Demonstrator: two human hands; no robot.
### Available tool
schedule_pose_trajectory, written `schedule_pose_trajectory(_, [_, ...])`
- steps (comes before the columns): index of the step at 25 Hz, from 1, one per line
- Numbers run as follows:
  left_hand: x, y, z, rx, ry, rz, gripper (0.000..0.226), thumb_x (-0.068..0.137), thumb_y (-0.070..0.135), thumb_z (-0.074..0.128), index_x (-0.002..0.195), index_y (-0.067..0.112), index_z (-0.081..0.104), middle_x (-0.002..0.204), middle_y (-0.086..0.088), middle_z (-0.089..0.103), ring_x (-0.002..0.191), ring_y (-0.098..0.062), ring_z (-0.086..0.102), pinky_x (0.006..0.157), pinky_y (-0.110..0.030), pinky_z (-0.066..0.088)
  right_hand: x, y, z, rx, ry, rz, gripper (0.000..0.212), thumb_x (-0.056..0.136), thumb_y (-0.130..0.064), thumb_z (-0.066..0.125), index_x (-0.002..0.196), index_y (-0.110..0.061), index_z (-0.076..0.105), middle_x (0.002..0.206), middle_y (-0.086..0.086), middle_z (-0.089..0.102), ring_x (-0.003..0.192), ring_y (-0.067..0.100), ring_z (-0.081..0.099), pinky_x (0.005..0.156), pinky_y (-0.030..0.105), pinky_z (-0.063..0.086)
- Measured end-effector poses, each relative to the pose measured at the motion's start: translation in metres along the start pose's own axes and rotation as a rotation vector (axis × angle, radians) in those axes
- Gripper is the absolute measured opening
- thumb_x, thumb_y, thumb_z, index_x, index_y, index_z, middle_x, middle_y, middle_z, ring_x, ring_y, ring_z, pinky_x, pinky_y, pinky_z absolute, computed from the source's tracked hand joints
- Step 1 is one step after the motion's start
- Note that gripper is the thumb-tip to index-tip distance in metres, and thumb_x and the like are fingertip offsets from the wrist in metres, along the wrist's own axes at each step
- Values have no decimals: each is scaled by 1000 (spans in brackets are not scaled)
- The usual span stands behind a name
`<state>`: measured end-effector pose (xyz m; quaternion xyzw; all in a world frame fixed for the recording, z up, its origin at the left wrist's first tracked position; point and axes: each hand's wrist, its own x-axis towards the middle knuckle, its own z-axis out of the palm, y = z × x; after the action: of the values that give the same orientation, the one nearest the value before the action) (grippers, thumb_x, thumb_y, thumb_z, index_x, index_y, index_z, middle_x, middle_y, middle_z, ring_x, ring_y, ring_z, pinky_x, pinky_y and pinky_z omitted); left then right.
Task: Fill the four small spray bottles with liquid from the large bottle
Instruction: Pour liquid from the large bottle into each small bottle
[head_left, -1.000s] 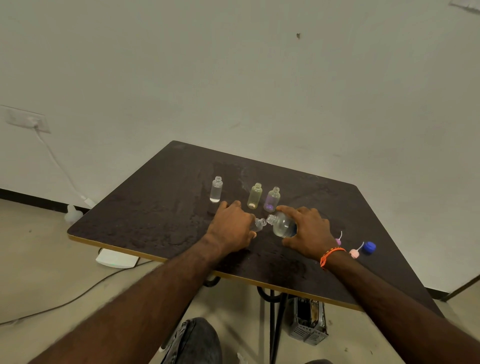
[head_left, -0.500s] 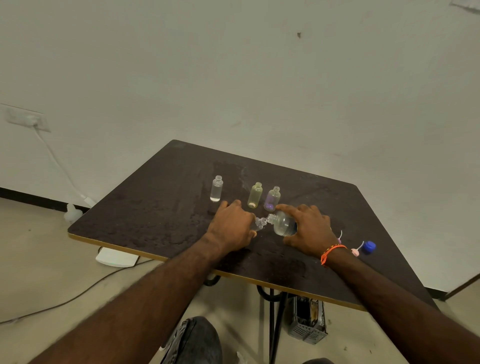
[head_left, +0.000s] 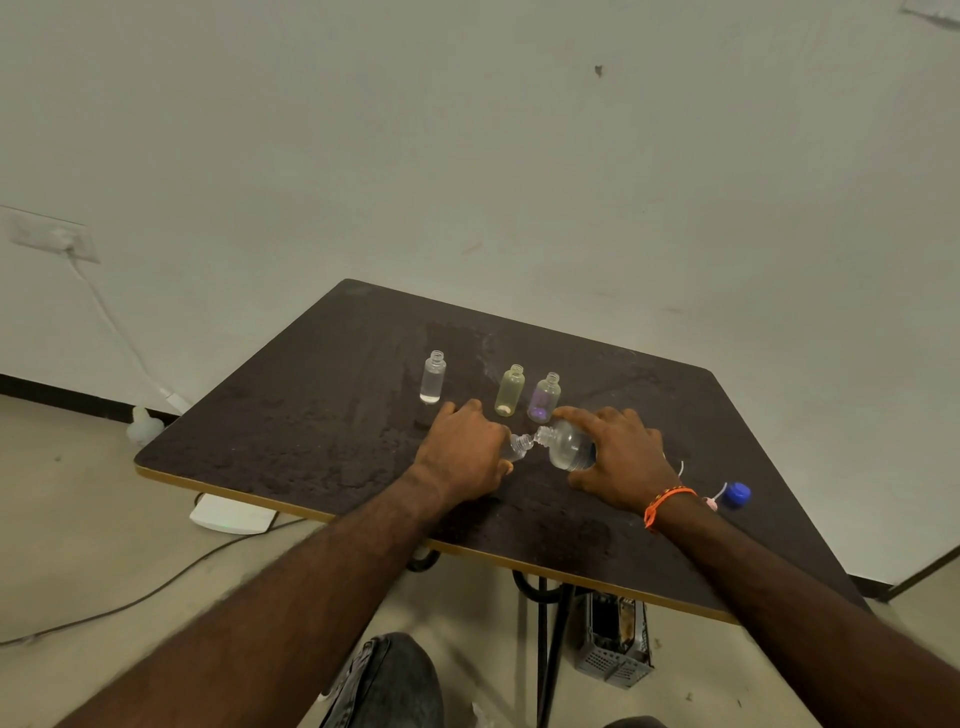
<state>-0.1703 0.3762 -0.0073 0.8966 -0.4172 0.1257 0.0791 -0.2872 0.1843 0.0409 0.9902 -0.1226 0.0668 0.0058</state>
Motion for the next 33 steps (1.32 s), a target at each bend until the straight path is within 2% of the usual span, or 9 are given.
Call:
schedule_pose_trajectory(10, [1,0,-1,-16,-8,-6,44,95,53,64,130,27,68,118,-5,71,124,-23,53,102,-44,40,0,0,-1,-5,-3,1,85,75,-49,75,147,-50,30,132,-1,51,124,25,41,102,50,37])
schedule_pose_trajectory(20, [1,1,0,-15,3,-16,41,93,53,64,125,28,70,113,-4,72,121,-23,54,97,-42,40,0,-1,-4,-17,5,-4,84,74,-49,75,147,-50,32,130,-1,52,124,25,42,100,49,36])
schedule_pose_trajectory(33, [1,0,-1,-36,-2,-13,40,94,52,64,126,28,70,115,-5,71,120,-23,55,99,-43,42,1,-1,-6,-36,-6,-10,85,75,-50,75,147,-50,31,131,-1,51,125,25,42,101,49,36])
